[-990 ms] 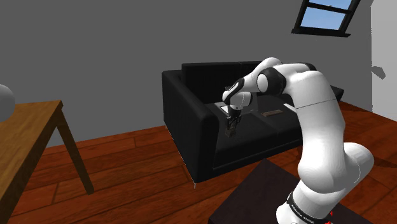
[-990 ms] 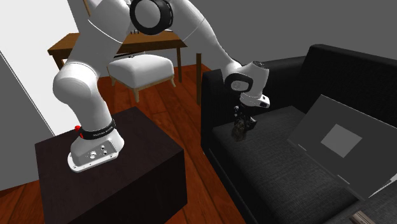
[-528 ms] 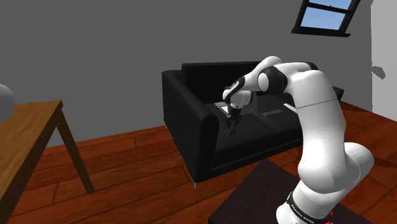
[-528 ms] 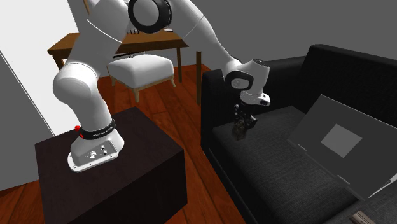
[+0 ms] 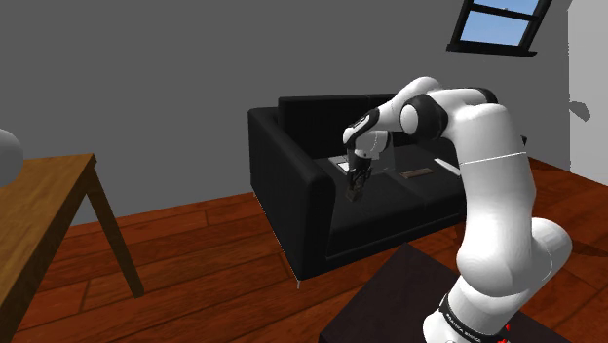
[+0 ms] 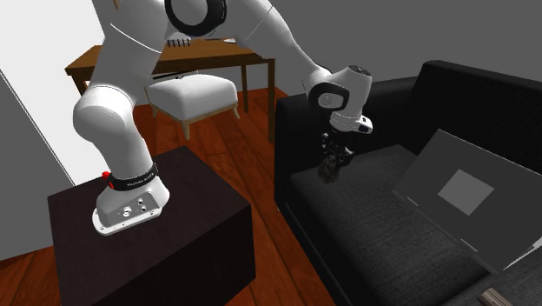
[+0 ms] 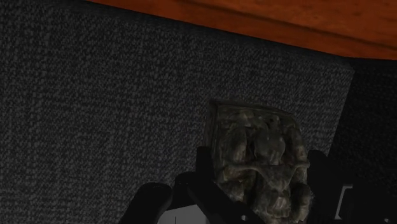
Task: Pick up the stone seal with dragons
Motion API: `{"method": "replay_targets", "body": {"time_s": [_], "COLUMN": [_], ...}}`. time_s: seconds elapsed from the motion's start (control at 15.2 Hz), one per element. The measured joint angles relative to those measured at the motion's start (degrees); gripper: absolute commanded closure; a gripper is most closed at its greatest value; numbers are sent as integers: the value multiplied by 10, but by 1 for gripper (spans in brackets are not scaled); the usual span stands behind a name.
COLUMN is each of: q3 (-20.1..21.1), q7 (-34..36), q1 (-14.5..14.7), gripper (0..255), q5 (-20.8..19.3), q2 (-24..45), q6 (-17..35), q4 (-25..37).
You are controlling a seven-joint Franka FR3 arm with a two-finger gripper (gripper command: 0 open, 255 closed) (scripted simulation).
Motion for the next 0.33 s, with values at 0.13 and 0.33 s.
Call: {"method": "replay_targets", "body": {"time_s": [0.13, 0.33], "q3": [-2, -6], "q7": [3, 6], "q1": [2, 4], "gripper": [255, 255], "q5": [-4, -8], "q2": [-11, -25], "q6": [-10, -24], "q4": [0, 0]}}
